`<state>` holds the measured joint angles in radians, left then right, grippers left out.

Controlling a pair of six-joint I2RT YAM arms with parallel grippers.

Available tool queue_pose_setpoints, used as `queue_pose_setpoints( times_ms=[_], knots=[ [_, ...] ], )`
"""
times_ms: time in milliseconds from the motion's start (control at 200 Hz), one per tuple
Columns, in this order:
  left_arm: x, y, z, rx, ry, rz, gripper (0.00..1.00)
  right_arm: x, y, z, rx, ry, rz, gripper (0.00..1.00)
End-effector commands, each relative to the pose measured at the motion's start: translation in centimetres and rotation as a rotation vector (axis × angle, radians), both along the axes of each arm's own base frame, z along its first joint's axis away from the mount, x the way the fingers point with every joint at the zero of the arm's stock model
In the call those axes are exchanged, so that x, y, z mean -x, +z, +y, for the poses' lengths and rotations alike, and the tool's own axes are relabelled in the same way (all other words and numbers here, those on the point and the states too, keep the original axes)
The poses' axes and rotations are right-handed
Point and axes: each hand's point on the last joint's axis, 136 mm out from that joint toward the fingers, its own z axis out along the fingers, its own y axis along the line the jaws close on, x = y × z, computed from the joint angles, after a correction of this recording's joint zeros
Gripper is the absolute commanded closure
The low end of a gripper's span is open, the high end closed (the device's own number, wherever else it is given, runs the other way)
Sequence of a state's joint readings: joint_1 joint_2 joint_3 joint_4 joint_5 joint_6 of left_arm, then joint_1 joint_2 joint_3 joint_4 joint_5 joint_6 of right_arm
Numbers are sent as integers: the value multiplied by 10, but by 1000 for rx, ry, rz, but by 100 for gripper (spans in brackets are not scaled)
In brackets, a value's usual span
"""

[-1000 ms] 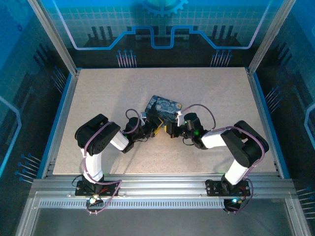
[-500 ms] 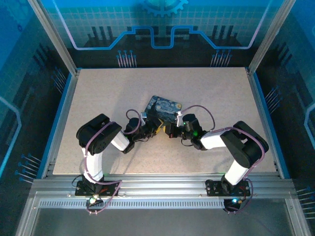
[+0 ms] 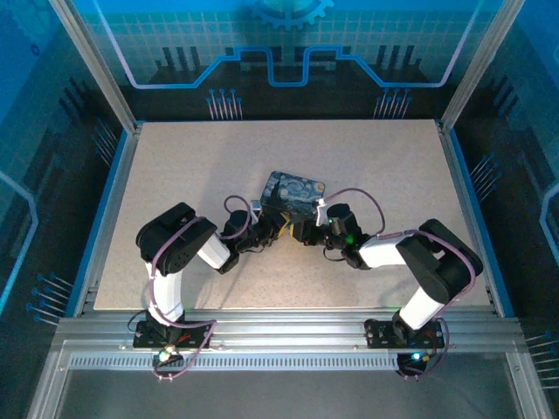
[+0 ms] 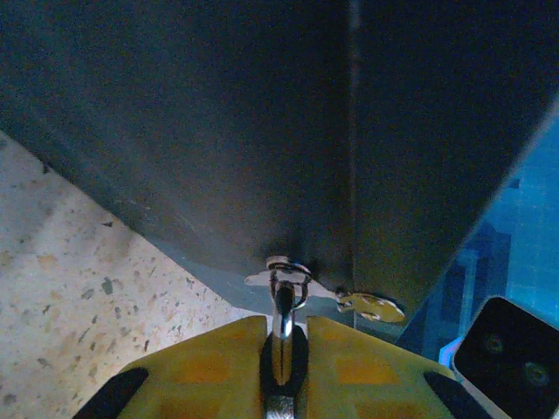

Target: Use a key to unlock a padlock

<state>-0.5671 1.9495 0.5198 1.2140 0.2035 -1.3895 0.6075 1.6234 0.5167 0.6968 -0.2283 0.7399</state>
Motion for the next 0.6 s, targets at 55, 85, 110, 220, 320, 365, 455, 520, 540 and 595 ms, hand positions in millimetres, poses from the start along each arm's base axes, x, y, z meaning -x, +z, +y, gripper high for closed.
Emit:
queue_pose_setpoints(
  times_ms=[55,85,110,220,320,365,455,520,540,595],
  knots=[
    [-2,11,3,12,24,-28,100,5,10,-11,17,0,-45,67],
    [-2,11,3,12,24,-28,100,6,10,-14,27,-2,-51,66],
    [-1,11,3,12,23,-27,100,7,11,-15,33,-1,-55,65],
    [-1,13,3,11,23,-30,100,11,18,-24,97,14,-110,61],
    [-1,14,3,8,21,-29,100,15,32,-31,181,49,-203,53],
    [-1,15,3,10,22,-29,100,17,39,-33,234,75,-258,50],
    [0,16,2,21,20,-17,100,21,52,-36,331,123,-367,41],
    [-1,18,2,39,23,-7,100,23,62,-37,394,151,-454,35],
    [0,19,1,43,23,-4,100,24,64,-37,414,161,-473,34],
    [1,19,1,47,26,8,100,28,66,-39,465,189,-519,32]
  ],
)
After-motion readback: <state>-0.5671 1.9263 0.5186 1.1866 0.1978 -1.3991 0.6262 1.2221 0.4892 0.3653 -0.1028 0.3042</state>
